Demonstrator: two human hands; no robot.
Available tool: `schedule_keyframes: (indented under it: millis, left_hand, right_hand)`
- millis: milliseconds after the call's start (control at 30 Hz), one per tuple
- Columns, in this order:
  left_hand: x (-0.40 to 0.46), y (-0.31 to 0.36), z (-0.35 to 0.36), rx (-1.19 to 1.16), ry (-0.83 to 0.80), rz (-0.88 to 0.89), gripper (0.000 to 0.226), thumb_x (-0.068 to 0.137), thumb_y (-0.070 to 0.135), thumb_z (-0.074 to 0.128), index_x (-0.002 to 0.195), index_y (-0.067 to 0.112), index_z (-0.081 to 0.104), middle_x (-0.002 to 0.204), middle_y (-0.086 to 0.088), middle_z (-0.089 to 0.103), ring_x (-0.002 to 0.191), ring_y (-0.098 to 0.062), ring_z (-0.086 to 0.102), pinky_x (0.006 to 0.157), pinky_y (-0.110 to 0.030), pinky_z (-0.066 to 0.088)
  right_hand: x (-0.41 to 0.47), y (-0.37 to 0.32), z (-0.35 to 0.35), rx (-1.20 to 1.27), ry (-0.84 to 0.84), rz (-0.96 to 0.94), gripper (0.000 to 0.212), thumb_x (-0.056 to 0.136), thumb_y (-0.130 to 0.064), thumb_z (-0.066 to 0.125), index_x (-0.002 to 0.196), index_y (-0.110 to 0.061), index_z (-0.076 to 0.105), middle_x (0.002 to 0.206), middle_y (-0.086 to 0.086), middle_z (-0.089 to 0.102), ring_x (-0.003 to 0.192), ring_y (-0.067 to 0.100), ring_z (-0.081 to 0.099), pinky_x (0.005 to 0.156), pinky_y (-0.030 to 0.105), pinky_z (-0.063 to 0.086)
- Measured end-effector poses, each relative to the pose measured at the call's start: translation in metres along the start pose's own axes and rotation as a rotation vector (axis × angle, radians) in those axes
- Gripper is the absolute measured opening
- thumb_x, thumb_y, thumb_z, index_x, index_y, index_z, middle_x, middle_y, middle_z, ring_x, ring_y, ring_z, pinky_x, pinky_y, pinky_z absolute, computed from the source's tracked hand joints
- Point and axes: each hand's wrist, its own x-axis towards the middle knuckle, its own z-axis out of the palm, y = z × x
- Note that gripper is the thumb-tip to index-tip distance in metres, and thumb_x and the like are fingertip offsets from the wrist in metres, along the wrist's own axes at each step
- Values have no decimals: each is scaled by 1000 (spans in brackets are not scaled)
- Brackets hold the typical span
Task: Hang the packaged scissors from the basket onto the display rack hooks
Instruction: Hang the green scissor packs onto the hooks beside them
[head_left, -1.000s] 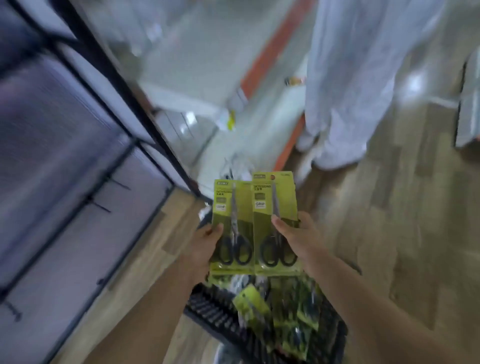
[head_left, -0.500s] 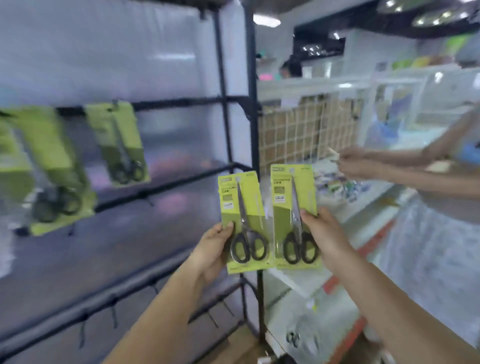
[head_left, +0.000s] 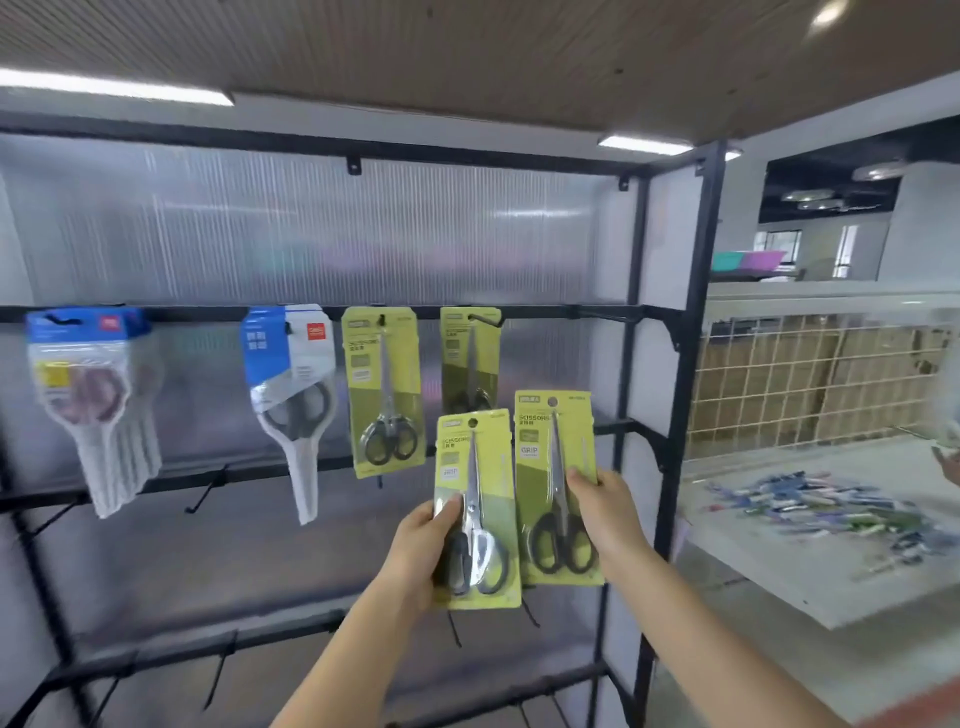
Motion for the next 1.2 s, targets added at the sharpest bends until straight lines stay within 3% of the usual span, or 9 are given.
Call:
schedule_keyframes:
  millis: [67,167,300,367,433,533,667,1033,1200]
  left_hand:
    - [1,8,-1,-5,16,41,26,94,27,56,103,5,65,97,-17,71,95,-37,65,88,-49,53]
    - [6,29,-3,-12,53,102,18,94,26,56,96,10,64,73,-4,65,70,-21,60,62,-30,49]
    - [19,54,-9,38,73,195,18,93,29,57,95,11,63,82,-7,63,75,-20,57,66,-29,48]
    - [24,61,-12,60,87,227,19,93,29,58,95,11,63,82,-7,62,76,-21,56,68,-31,47]
    - [29,66,-15,69,96,253,19,93,29,57,91,12,62,79,-5,60,73,-20,54,64,-29,46]
    - [34,69,-22,79,116,274,17,93,29,57,88,13,61,78,-5,59,71,-18,54,59,-26,46]
    - [40,70,-30,87,123,289,18,94,29,57,91,12,62,78,-4,61,71,-18,54,59,-26,46]
    - [65,65,-49,185,134,331,23,93,27,57,82,7,57,75,-7,59,73,-23,52,69,-35,44]
    - [71,60,-52,225,117,370,29,94,25,55,93,-4,59,76,-10,59,71,-21,52,66,-30,43]
  right_hand:
    - [5,-13,7,-6,-5,-29,29,98,-27,45,116,-4,49,124,23,52,116,37,49,98,49,39]
    - [13,-38,12,-13,-7,-100,31,99,-25,44,122,-4,45,129,19,51,118,33,48,97,45,39]
    - [24,-63,20,-38,-8,-198,39,100,-25,43,128,2,42,129,19,51,118,35,47,95,43,40]
    - [32,-70,25,-47,-10,-247,29,99,-25,44,116,-2,47,101,13,57,99,33,53,78,38,43]
    - [41,-72,31,-31,-11,-273,19,98,-25,45,100,-6,45,77,1,44,79,22,45,64,31,38]
    - [52,-70,40,-17,-15,-257,15,98,-25,45,96,-13,36,77,-6,40,77,13,41,75,32,37]
    - [66,-58,50,-16,-10,-250,16,97,-24,47,89,-11,42,72,-3,40,66,12,40,65,29,34]
    - [117,-49,83,-92,16,-233,23,97,-26,46,103,-3,49,76,0,48,79,20,48,71,30,37]
    - [139,-48,101,-141,5,-241,33,100,-27,41,116,1,48,102,12,56,97,29,54,76,33,38]
